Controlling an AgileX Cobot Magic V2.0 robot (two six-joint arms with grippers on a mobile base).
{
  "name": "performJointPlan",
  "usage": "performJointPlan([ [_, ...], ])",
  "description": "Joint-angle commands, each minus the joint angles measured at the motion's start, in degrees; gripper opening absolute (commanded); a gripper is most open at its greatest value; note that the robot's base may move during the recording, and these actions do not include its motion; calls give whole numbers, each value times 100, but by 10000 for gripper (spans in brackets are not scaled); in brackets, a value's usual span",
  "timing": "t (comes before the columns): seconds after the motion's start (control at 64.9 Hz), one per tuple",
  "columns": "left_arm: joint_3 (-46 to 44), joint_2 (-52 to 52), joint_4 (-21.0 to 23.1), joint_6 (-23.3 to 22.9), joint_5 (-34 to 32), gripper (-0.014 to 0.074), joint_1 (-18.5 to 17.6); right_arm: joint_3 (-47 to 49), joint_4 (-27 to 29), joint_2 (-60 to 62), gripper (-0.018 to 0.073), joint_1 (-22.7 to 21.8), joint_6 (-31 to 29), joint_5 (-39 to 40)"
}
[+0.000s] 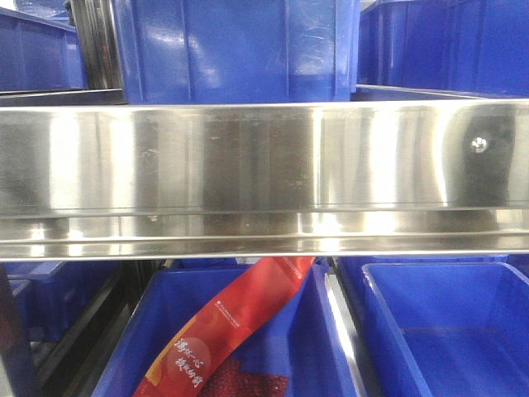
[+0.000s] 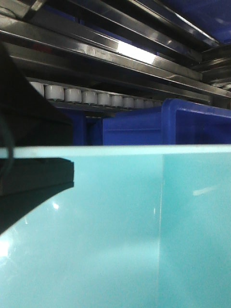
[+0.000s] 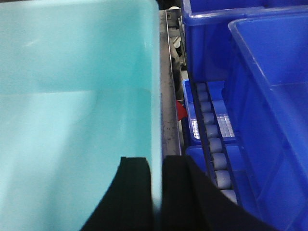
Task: Fetch blue bin and place on conveyor start
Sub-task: 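Lift the light-blue bin with both grippers and pull it off the shelf, then hold the light-blue bin in both grippers while driving to the conveyor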
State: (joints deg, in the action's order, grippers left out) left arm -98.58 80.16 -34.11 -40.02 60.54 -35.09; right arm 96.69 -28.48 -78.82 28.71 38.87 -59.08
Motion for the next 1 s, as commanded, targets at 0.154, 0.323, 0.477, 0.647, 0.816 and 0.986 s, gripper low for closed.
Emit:
performJointPlan([
  [0.154, -255, -73, -63, -6, -309, -111, -59, 80, -133, 60, -165, 10, -91, 212],
  [0.323, -255, -73, -63, -6, -309, -111, -59, 80, -145, 60, -165, 10, -344, 223],
  [0.477, -256, -73, -74, -6, -300, -111, -59, 94, -184, 60, -165, 10, -366, 347],
  [0.647, -256, -73, -74, -6, -337, -111, -59, 278, -199, 60, -165, 10, -450, 360],
  [0.816, -256, -73, -74, -6, -337, -111, -59, 330, -199, 71, -165, 10, -450, 240],
  [0.986, -256, -73, -74, -6, -337, -111, -59, 330, -189, 71, -165, 10, -450, 163],
])
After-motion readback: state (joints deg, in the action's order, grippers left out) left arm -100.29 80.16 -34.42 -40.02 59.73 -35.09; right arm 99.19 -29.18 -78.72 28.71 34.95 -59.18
